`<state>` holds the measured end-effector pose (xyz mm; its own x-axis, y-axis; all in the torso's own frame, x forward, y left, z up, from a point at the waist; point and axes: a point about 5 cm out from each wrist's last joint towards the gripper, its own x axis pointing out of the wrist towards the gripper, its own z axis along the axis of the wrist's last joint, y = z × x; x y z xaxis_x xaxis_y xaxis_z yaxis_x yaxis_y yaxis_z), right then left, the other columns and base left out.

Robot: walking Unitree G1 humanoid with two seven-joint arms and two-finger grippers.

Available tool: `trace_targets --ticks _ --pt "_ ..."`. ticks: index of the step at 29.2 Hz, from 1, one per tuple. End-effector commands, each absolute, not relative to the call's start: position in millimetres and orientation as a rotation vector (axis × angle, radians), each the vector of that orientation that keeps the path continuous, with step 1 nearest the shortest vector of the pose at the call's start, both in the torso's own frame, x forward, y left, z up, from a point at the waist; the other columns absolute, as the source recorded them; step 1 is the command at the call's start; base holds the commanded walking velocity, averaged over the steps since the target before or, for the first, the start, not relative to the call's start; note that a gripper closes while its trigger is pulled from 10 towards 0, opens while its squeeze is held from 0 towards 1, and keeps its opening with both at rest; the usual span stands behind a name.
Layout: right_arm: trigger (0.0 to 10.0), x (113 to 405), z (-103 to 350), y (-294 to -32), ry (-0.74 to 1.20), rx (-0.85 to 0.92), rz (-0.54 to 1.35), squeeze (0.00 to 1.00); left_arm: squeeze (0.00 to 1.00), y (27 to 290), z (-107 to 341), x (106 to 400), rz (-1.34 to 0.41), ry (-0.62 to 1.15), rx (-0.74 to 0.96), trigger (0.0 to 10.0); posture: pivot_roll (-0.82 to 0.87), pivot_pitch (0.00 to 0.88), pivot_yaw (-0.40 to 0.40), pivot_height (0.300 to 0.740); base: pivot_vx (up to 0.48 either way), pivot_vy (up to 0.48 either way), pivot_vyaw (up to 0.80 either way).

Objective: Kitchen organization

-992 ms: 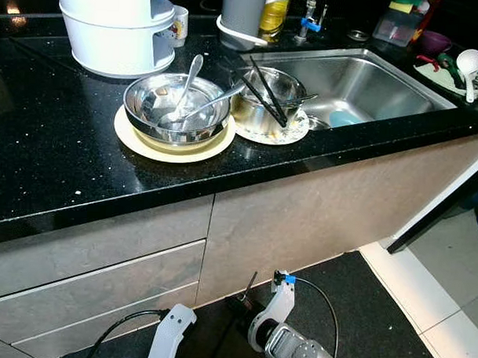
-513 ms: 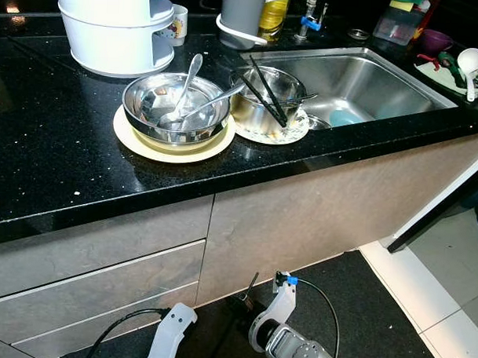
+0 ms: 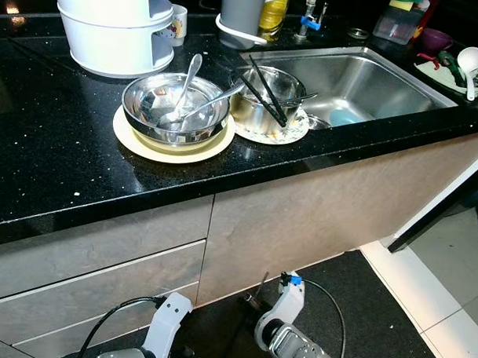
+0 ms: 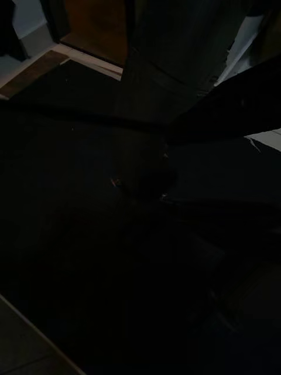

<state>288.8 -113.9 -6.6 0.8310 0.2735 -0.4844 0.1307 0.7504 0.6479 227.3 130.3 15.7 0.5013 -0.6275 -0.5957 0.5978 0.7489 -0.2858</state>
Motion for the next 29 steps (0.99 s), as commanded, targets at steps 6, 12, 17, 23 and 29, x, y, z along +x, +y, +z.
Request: trace_targets --ticks 6,12,17,23,29 --pt "3.5 274.6 -12.7 -176.7 0.465 0.122 -0.082 0.00 0.00 134.3 -2.1 225.7 -0.662 0.762 0.190 10.0 -0.04 0.166 -0.090 0.740 0.000 0.000 0.00" --pt "10.0 251.0 -35.3 -163.1 0.575 0.070 0.075 0.00 0.00 152.5 -26.9 231.6 -0.292 0.730 0.155 10.0 -0.06 0.148 -0.068 0.740 0.000 0.000 0.00" --pt "10.0 241.2 -42.6 -159.4 0.603 0.133 0.103 0.00 0.00 160.1 -34.3 227.3 -0.174 0.721 0.098 10.0 -0.06 0.144 -0.064 0.740 0.000 0.000 0.00" --pt "10.0 233.9 -45.4 -158.9 0.571 0.143 0.072 0.00 0.00 169.3 -43.5 220.4 -0.095 0.673 0.145 10.0 -0.06 0.131 -0.052 0.740 0.000 0.000 0.00" --pt "10.0 230.7 -46.8 -160.9 0.561 0.144 0.050 0.00 0.00 164.1 -40.4 225.3 -0.112 0.600 0.130 10.0 -0.05 0.113 -0.033 0.740 0.000 0.000 0.00"
